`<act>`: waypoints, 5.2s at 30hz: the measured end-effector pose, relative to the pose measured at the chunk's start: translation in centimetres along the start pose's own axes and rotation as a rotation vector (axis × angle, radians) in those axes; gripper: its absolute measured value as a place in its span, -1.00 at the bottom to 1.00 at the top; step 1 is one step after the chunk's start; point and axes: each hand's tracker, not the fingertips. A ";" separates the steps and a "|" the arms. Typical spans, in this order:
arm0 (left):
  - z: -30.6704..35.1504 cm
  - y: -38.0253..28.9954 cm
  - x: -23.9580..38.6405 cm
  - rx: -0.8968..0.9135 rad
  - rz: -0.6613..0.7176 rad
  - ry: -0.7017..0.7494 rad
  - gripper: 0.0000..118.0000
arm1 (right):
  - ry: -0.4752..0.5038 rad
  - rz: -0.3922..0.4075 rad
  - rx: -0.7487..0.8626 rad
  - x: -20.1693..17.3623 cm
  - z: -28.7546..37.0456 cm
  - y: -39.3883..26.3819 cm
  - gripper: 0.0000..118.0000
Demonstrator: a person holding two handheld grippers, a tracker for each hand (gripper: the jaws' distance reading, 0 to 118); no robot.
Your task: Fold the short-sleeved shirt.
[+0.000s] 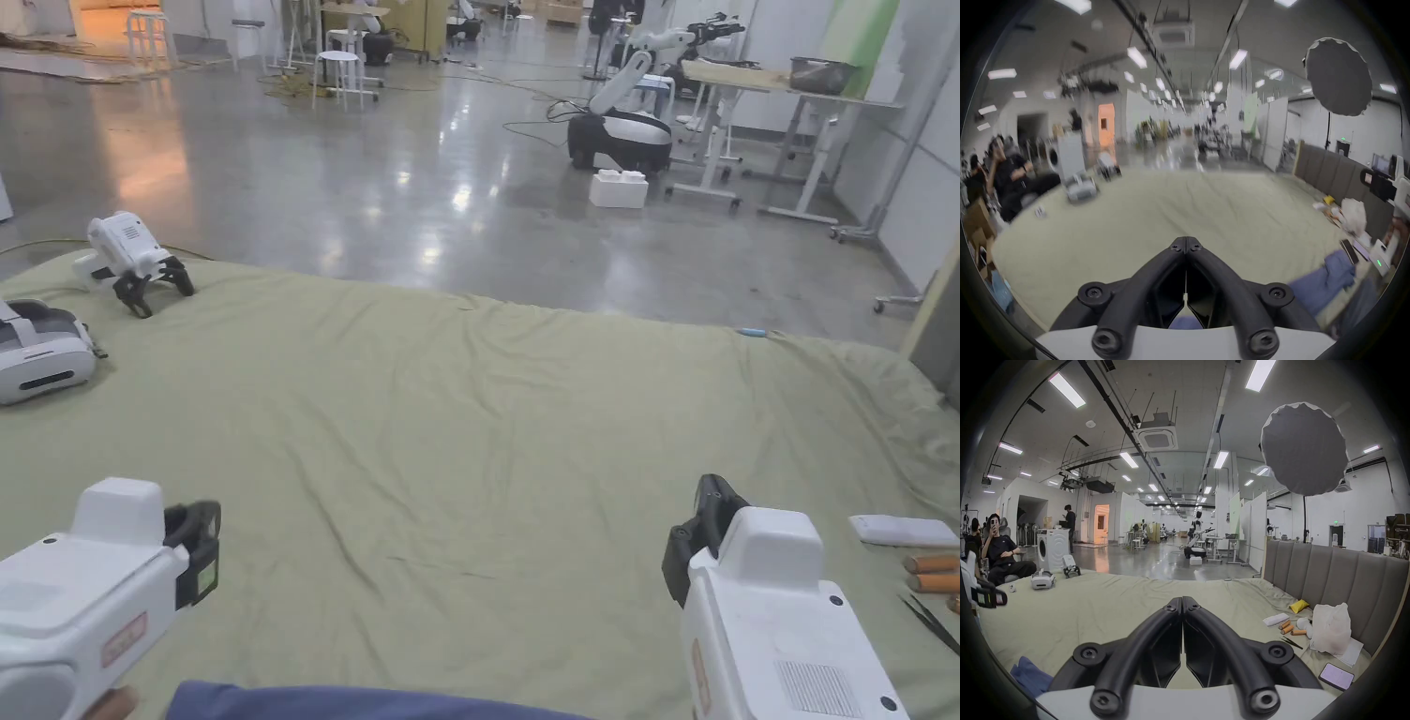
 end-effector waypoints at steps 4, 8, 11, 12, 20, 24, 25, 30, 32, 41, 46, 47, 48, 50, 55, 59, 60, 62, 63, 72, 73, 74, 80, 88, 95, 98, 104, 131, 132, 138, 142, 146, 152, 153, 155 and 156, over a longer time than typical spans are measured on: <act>-2.2 -2.6 -6.6 -0.294 0.051 -0.101 -1.00 | 0.020 0.034 -0.051 0.0 -0.7 -0.9 -1.00; -4.5 -6.0 -11.7 -0.457 0.339 -0.229 -0.82 | 0.047 0.034 -0.114 -0.5 -1.3 -2.1 -1.00; -5.6 -8.1 -13.9 -0.504 0.496 -0.321 0.14 | 0.058 0.038 -0.154 -1.1 -1.6 -3.1 -1.00; -6.0 -8.8 -14.3 -0.523 0.528 -0.343 0.49 | 0.066 0.037 -0.170 -1.2 -1.7 -3.5 -1.00; -8.0 -12.4 -14.6 -0.517 0.712 -0.505 0.63 | 0.073 0.023 -0.236 -1.6 -1.9 -5.2 -1.00; -10.8 -15.0 -16.6 -0.493 0.856 -0.615 0.36 | 0.069 0.011 -0.254 -1.6 -2.0 -5.7 -1.00; -11.1 -15.4 -16.2 -0.495 0.863 -0.633 0.30 | 0.070 0.006 -0.259 -1.6 -2.0 -5.8 -1.00; -12.2 -16.2 -14.6 -0.563 0.770 -0.579 -0.66 | 0.075 -0.011 -0.276 -1.5 -2.2 -6.1 -1.00; -11.2 -15.5 -13.8 -0.552 0.761 -0.557 -0.79 | 0.076 -0.013 -0.278 -1.5 -2.2 -6.0 -1.00; -8.0 -9.1 -13.8 -0.477 0.619 -0.480 -0.92 | 0.074 -0.025 -0.269 -0.6 -2.0 -5.7 -1.00; -3.7 -4.7 -15.4 -0.448 0.594 -0.348 -0.92 | 0.076 -0.032 -0.260 -0.2 -2.0 -5.3 -1.00; -2.6 -3.7 -15.5 -0.456 0.568 -0.302 -0.92 | 0.078 -0.032 -0.259 -0.1 -2.1 -5.3 -1.00; -2.0 -3.1 -15.7 -0.472 0.557 -0.270 -0.91 | 0.080 -0.032 -0.258 -0.1 -2.1 -5.2 -1.00; -0.7 -2.0 -15.5 -0.502 0.508 -0.192 -0.92 | 0.086 -0.032 -0.256 -0.1 -2.2 -5.3 -1.00; 0.5 -0.7 -12.8 -0.536 0.481 -0.133 -0.91 | 0.099 -0.045 -0.256 -0.2 -2.3 -5.4 -1.00; 0.6 0.3 -8.3 -0.540 0.470 -0.200 -0.91 | 0.108 -0.058 -0.258 -0.4 -2.2 -5.4 -1.00; 0.5 0.5 -6.9 -0.537 0.490 -0.244 -0.91 | 0.111 -0.059 -0.258 -0.4 -2.2 -5.5 -1.00; 0.0 0.5 -4.6 -0.551 0.545 -0.313 -0.91 | 0.114 -0.060 -0.259 -0.4 -2.1 -5.6 -1.00; -0.5 0.6 -3.5 -0.556 0.561 -0.336 -0.91 | 0.115 -0.061 -0.260 -0.3 -2.0 -5.7 -1.00; -9.1 -4.0 8.2 -0.697 0.460 -0.359 -0.91 | 0.085 -0.082 -0.292 1.6 -1.4 -7.0 -1.00; -10.0 -4.8 9.4 -0.717 0.425 -0.321 -0.91 | 0.079 -0.081 -0.295 1.8 -1.3 -7.0 -1.00; -10.9 -5.7 10.5 -0.730 0.388 -0.280 -0.91 | 0.073 -0.078 -0.300 2.1 -1.2 -7.1 -1.00; -13.4 -9.1 14.1 -0.767 0.305 -0.170 -0.90 | 0.044 -0.071 -0.313 3.6 -0.5 -7.6 -1.00; -11.5 -7.7 13.1 -0.731 0.348 -0.242 -0.19 | 0.038 -0.066 -0.326 4.0 -0.2 -7.9 -1.00; -7.8 -4.3 10.8 -0.596 0.313 -0.296 -0.51 | 0.048 -0.071 -0.325 4.0 -0.1 -7.7 -1.00; -8.7 -5.3 10.4 -0.607 0.301 -0.234 -0.81 | 0.047 -0.072 -0.329 4.1 0.0 -7.8 -1.00; -11.7 -9.3 13.9 -0.743 0.176 -0.249 -0.95 | 0.041 -0.070 -0.342 4.4 0.2 -8.4 -1.00; -6.5 -5.8 1.9 -0.490 0.393 -0.409 0.32 | 0.077 -0.063 -0.292 3.7 0.1 -7.0 -1.00; -6.7 -6.1 0.0 -0.490 0.428 -0.390 0.33 | 0.077 -0.064 -0.289 3.4 0.0 -6.8 -1.00; -9.4 -10.9 -7.2 -0.583 0.646 -0.502 0.33 | 0.086 -0.085 -0.299 2.9 -0.4 -7.1 -1.00; -11.2 -14.9 -8.5 -0.643 0.744 -0.562 0.22 | 0.084 -0.102 -0.313 2.8 -0.1 -7.4 -1.00; -11.5 -16.6 -8.0 -0.571 0.869 -0.669 0.20 | 0.080 -0.096 -0.323 2.7 0.2 -7.6 -1.00; -11.8 -16.5 -5.3 -0.612 0.731 -0.612 -0.77 | 0.081 -0.105 -0.333 2.8 0.3 -7.7 -1.00; -11.5 -16.1 -5.4 -0.594 0.738 -0.619 -0.80 | 0.080 -0.105 -0.331 2.9 0.3 -7.7 -1.00; -10.3 -14.6 -5.2 -0.568 0.670 -0.590 -0.83 | 0.080 -0.103 -0.328 3.1 0.3 -7.5 -1.00; -9.8 -13.8 -5.3 -0.550 0.646 -0.589 -0.84 | 0.078 -0.102 -0.325 3.2 0.3 -7.5 -1.00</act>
